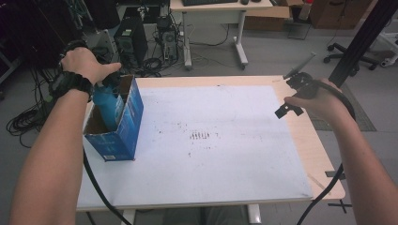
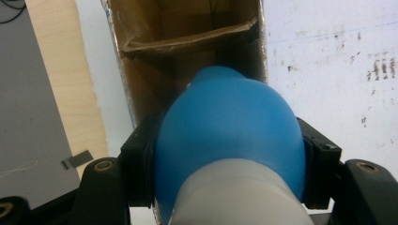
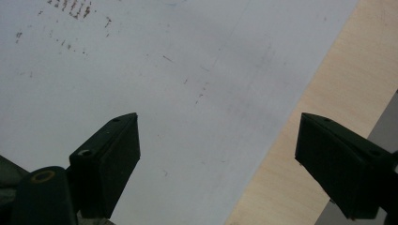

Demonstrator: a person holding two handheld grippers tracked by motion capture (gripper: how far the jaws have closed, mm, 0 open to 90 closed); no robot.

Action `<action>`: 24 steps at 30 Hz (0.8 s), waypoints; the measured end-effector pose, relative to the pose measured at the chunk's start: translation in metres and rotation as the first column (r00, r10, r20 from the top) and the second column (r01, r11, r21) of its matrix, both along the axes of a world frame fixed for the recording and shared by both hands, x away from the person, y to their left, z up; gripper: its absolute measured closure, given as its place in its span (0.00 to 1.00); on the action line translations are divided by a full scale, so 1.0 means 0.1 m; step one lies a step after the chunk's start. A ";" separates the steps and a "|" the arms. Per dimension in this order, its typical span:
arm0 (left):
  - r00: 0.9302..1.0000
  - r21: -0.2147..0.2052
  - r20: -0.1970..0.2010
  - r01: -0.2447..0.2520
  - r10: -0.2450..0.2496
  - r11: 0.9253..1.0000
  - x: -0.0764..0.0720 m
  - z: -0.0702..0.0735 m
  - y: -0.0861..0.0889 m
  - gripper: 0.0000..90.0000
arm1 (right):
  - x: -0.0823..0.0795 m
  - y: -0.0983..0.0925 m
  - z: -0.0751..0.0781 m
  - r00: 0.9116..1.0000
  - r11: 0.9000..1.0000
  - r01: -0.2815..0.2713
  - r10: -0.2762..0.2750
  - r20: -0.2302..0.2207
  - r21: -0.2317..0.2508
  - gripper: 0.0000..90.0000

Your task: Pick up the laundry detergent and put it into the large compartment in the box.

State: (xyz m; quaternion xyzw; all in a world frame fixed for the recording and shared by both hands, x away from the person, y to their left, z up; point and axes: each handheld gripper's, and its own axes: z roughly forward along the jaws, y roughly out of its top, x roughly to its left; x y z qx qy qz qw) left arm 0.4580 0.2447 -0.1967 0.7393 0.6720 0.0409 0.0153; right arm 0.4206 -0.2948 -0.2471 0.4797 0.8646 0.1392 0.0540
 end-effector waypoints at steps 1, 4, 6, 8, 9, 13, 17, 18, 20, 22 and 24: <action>1.000 0.001 0.000 0.001 -0.001 1.000 0.00 -0.01 0.00 0.42 | 0.00 0.00 0.00 1.000 1.000 0.000 0.000 -0.001 0.000 0.16; 1.000 0.002 -0.004 -0.001 0.001 1.000 0.00 -0.05 0.00 0.42 | 0.00 -0.01 -0.01 1.000 1.000 0.002 -0.002 -0.002 0.000 0.16; 1.000 0.001 -0.007 -0.001 0.001 1.000 0.01 -0.06 0.00 0.42 | 0.00 -0.01 -0.01 1.000 1.000 0.001 -0.001 -0.003 0.000 0.16; 1.000 0.000 -0.007 -0.001 0.001 1.000 0.01 -0.08 0.01 0.42 | 0.00 0.00 -0.02 1.000 1.000 -0.001 0.001 -0.005 0.000 0.16; 1.000 0.002 -0.009 -0.001 0.001 1.000 0.01 -0.09 0.01 0.42 | 0.00 0.00 -0.02 1.000 1.000 -0.001 0.001 -0.005 0.000 0.16; 1.000 0.001 -0.015 -0.004 0.004 1.000 0.02 -0.12 0.02 0.42 | 0.00 -0.01 -0.03 1.000 1.000 0.000 0.000 -0.005 0.000 0.16; 1.000 0.006 -0.021 -0.008 0.008 1.000 0.02 -0.16 0.03 0.42 | 0.00 -0.03 -0.05 1.000 1.000 0.002 -0.002 -0.007 0.000 0.16; 1.000 0.010 -0.022 -0.009 0.009 1.000 0.03 -0.17 0.03 0.42 | 0.00 -0.03 -0.05 1.000 1.000 0.003 -0.003 -0.008 0.000 0.16; 1.000 0.011 -0.028 -0.007 0.007 1.000 0.03 -0.21 0.03 0.42 | 0.00 -0.03 -0.07 1.000 1.000 0.004 -0.004 -0.010 0.002 0.16; 0.999 0.011 -0.032 -0.006 0.006 1.000 0.04 -0.21 0.03 0.42 | 0.00 -0.04 -0.07 1.000 1.000 0.003 -0.003 -0.012 0.002 0.16; 1.000 0.017 -0.029 -0.005 0.005 1.000 0.04 -0.24 0.03 0.42 | 0.00 -0.03 -0.08 1.000 1.000 0.005 -0.005 -0.013 0.002 0.16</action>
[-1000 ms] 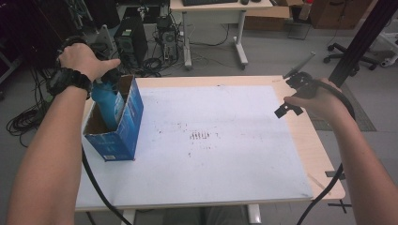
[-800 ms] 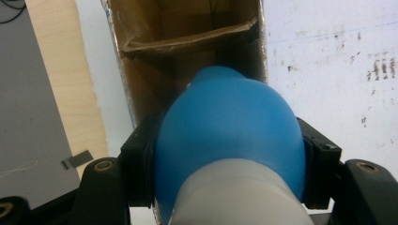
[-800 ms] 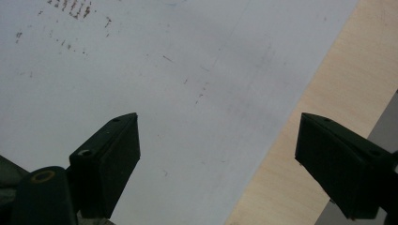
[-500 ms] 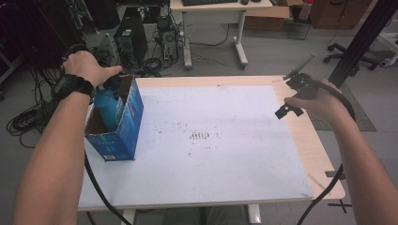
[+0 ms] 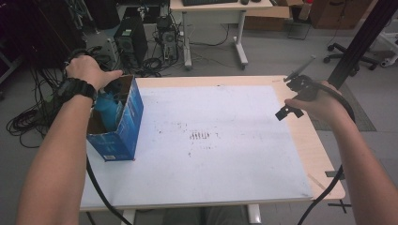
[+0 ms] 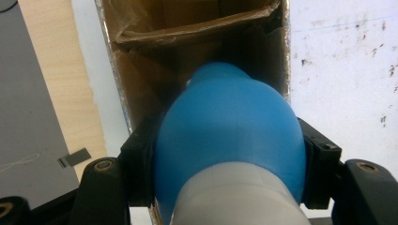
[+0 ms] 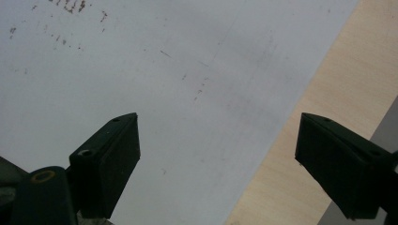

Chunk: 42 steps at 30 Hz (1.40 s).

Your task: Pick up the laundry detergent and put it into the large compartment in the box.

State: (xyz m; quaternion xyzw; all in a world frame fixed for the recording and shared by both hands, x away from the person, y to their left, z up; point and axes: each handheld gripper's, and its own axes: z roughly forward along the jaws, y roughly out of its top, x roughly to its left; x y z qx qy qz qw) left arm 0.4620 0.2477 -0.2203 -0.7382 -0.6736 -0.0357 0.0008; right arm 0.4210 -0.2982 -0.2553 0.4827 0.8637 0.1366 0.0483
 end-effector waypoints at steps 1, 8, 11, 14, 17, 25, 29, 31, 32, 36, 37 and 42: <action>1.000 0.003 -0.005 -0.001 0.001 1.000 0.00 -0.01 0.00 0.42 | 0.00 0.00 0.00 1.000 1.000 -0.001 0.001 0.000 0.000 0.16; 1.000 -0.004 -0.014 0.001 -0.001 1.000 0.01 -0.09 0.02 0.42 | 0.01 -0.02 -0.02 1.000 1.000 0.002 -0.002 0.000 -0.001 0.16; 1.000 -0.001 -0.017 -0.001 0.001 1.000 0.01 -0.13 0.02 0.42 | 0.00 -0.02 -0.03 1.000 1.000 0.001 -0.001 -0.002 0.000 0.16; 1.000 0.000 -0.019 0.002 -0.002 1.000 0.01 -0.15 0.02 0.42 | 0.01 -0.02 -0.03 1.000 1.000 0.001 -0.001 -0.004 -0.003 0.16; 1.000 -0.006 -0.027 0.002 -0.002 1.000 0.01 -0.18 0.03 0.42 | 0.01 -0.02 -0.05 1.000 1.000 0.002 -0.002 -0.006 -0.004 0.16; 1.000 -0.006 -0.028 0.000 0.000 1.000 0.02 -0.23 0.05 0.42 | 0.01 -0.01 -0.04 1.000 1.000 0.001 -0.001 -0.006 -0.004 0.16; 1.000 -0.009 -0.030 -0.003 0.002 1.000 0.02 -0.26 0.06 0.42 | 0.01 -0.01 -0.04 1.000 1.000 0.002 -0.002 -0.006 -0.004 0.16; 0.999 -0.011 -0.037 -0.004 0.004 1.000 0.02 -0.29 0.06 0.42 | 0.01 -0.02 -0.04 1.000 1.000 0.002 -0.002 -0.004 -0.002 0.16; 0.999 -0.010 -0.039 -0.003 0.003 1.000 0.02 -0.29 0.06 0.42 | 0.01 -0.02 -0.04 1.000 1.000 0.003 -0.003 -0.004 -0.001 0.16; 0.999 -0.008 -0.043 0.001 -0.001 1.000 0.03 -0.33 0.06 0.42 | 0.01 -0.02 -0.04 1.000 1.000 0.005 -0.005 -0.005 -0.003 0.16; 0.999 -0.009 -0.044 0.002 -0.003 1.000 0.03 -0.33 0.06 0.42 | 0.01 -0.02 -0.05 1.000 1.000 0.004 -0.004 -0.006 -0.002 0.16; 0.999 -0.018 -0.048 0.002 -0.003 1.000 0.04 -0.39 0.07 0.42 | 0.02 -0.02 -0.06 1.000 1.000 0.004 -0.004 -0.008 -0.005 0.16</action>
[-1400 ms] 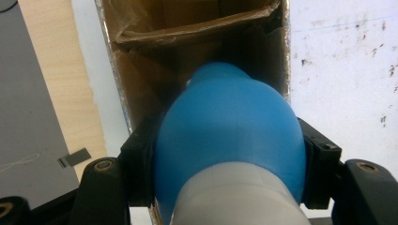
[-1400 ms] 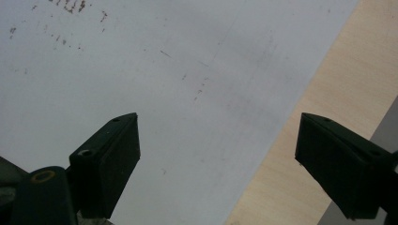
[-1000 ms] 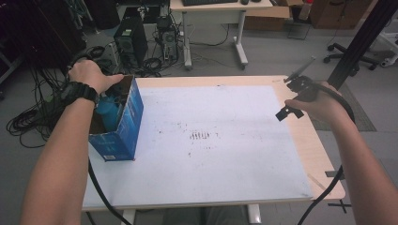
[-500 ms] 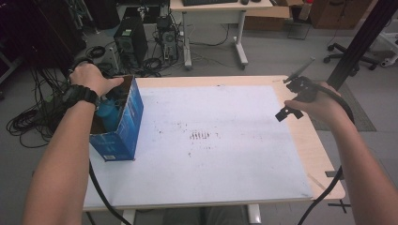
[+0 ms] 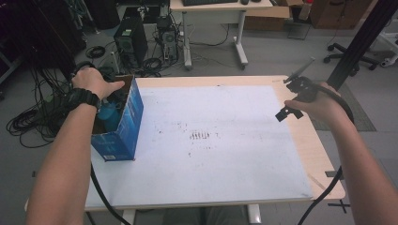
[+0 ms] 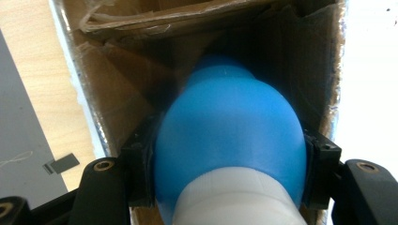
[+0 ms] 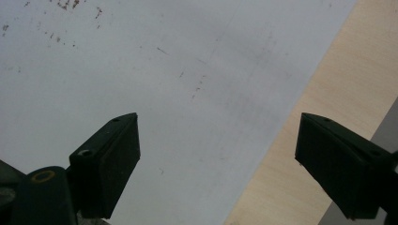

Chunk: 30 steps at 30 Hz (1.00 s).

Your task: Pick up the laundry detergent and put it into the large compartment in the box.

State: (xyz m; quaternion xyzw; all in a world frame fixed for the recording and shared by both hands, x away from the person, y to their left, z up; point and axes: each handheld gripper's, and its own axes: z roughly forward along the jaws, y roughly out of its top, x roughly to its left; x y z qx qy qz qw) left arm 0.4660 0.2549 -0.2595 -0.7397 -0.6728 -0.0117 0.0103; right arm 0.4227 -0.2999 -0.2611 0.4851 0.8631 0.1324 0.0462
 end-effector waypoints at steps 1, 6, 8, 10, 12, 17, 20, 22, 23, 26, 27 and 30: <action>1.000 -0.001 -0.001 -0.001 0.001 1.000 0.00 -0.01 0.00 0.42 | 0.00 0.00 0.00 1.000 1.000 -0.001 0.001 -0.001 -0.001 0.16; 1.000 0.002 -0.005 0.000 0.000 1.000 0.01 -0.06 0.01 0.42 | 0.00 0.01 -0.01 1.000 1.000 -0.001 0.001 -0.003 -0.003 0.16; 1.000 -0.002 -0.009 -0.002 0.002 1.000 0.01 -0.08 0.02 0.42 | 0.01 0.01 -0.01 1.000 1.000 -0.003 0.003 -0.003 -0.002 0.16; 1.000 -0.003 -0.009 -0.002 0.002 1.000 0.02 -0.09 0.02 0.42 | 0.01 0.01 -0.01 1.000 1.000 0.000 0.000 -0.004 -0.002 0.16; 1.000 -0.006 -0.010 -0.003 0.003 1.000 0.02 -0.11 0.03 0.42 | 0.01 0.01 -0.01 1.000 1.000 0.001 -0.001 -0.005 -0.002 0.16; 1.000 -0.007 -0.017 -0.006 0.006 1.000 0.03 -0.16 0.05 0.42 | 0.02 0.01 -0.02 1.000 1.000 0.000 0.000 -0.006 -0.002 0.16; 1.000 -0.007 -0.019 -0.007 0.007 1.000 0.03 -0.18 0.05 0.42 | 0.03 0.01 -0.03 1.000 1.000 0.000 -0.001 -0.006 -0.002 0.16; 1.000 -0.008 -0.021 -0.007 0.007 1.000 0.03 -0.19 0.06 0.42 | 0.03 0.01 -0.03 1.000 1.000 0.000 0.000 -0.007 -0.002 0.16; 1.000 -0.007 -0.024 -0.008 0.008 1.000 0.03 -0.21 0.06 0.42 | 0.03 0.02 -0.04 1.000 1.000 0.000 0.000 -0.008 -0.003 0.16; 1.000 -0.007 -0.019 -0.007 0.007 1.000 0.04 -0.22 0.06 0.42 | 0.03 0.02 -0.04 1.000 1.000 -0.001 0.001 -0.010 -0.005 0.16; 1.000 -0.007 -0.019 -0.008 0.008 1.000 0.04 -0.22 0.06 0.42 | 0.03 0.03 -0.04 1.000 1.000 -0.002 0.002 -0.011 -0.010 0.16; 1.000 -0.006 -0.020 -0.007 0.007 1.000 0.04 -0.22 0.06 0.42 | 0.04 0.03 -0.04 1.000 1.000 -0.001 0.001 -0.011 -0.007 0.16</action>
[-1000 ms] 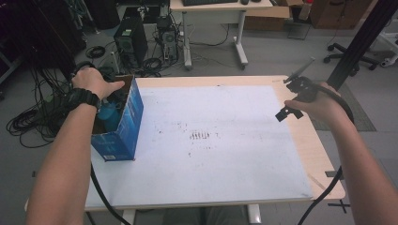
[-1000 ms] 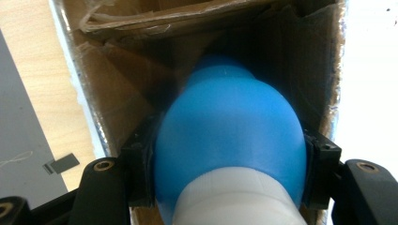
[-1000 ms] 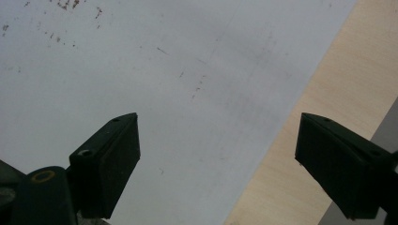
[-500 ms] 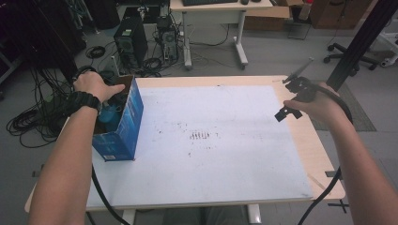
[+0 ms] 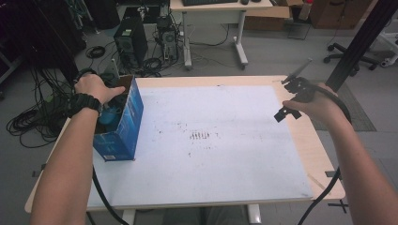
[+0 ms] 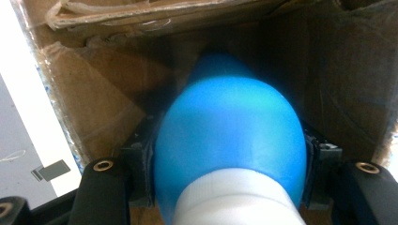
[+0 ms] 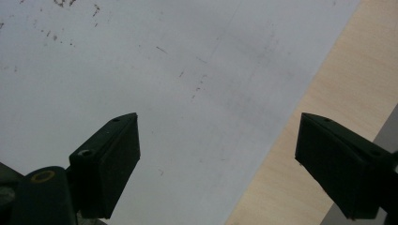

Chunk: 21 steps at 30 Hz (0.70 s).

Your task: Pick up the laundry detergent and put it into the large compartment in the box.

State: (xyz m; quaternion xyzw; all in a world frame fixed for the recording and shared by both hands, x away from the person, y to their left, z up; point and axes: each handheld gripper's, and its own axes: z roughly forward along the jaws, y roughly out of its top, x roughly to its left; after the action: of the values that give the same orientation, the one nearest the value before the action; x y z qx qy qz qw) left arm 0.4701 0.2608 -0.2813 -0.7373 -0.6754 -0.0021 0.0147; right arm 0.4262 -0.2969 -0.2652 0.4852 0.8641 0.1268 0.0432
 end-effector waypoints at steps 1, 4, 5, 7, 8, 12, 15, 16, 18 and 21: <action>1.000 0.000 -0.005 0.001 -0.001 1.000 0.00 0.00 0.00 0.42 | 0.00 0.00 0.00 1.000 1.000 0.001 -0.001 0.001 0.001 0.16; 1.000 0.001 -0.002 0.000 0.000 1.000 0.00 0.00 0.00 0.42 | 0.00 0.00 0.00 1.000 1.000 -0.001 0.001 0.000 0.000 0.16; 1.000 0.001 -0.004 0.002 -0.002 1.000 0.00 -0.01 0.00 0.42 | 0.00 -0.01 0.00 1.000 1.000 0.000 0.000 -0.001 0.001 0.16; 1.000 0.002 -0.005 0.001 -0.001 1.000 0.00 -0.01 0.00 0.42 | 0.00 -0.01 0.00 1.000 1.000 0.002 -0.002 0.000 0.003 0.16; 1.000 0.005 -0.004 0.000 0.000 1.000 0.00 -0.02 -0.01 0.42 | -0.01 -0.02 0.00 1.000 1.000 0.003 -0.003 -0.001 0.005 0.16; 1.000 0.008 -0.005 0.002 -0.002 1.000 0.01 -0.02 -0.01 0.41 | -0.01 -0.03 0.00 1.000 1.000 0.007 -0.007 0.000 0.009 0.16; 1.000 0.012 -0.005 0.004 -0.003 1.000 0.01 -0.02 -0.02 0.41 | -0.02 -0.05 0.00 1.000 1.000 0.009 -0.009 0.000 0.008 0.16; 1.000 0.013 -0.004 0.004 -0.004 1.000 0.01 -0.02 -0.02 0.41 | -0.02 -0.05 0.00 1.000 1.000 0.008 -0.008 0.001 0.009 0.16; 1.000 0.016 -0.005 0.003 -0.003 1.000 0.00 -0.02 -0.03 0.41 | -0.02 -0.05 0.00 1.000 1.000 0.007 -0.007 0.000 0.011 0.16; 1.000 0.020 -0.004 0.005 -0.005 1.000 0.01 -0.02 -0.04 0.41 | -0.02 -0.05 -0.01 1.000 1.000 0.008 -0.008 -0.001 0.017 0.16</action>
State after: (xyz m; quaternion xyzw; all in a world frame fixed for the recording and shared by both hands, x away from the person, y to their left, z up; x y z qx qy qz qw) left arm 0.4707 0.2568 -0.2834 -0.7388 -0.6735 -0.0072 0.0234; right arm 0.4238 -0.3020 -0.2665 0.4889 0.8612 0.1335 0.0391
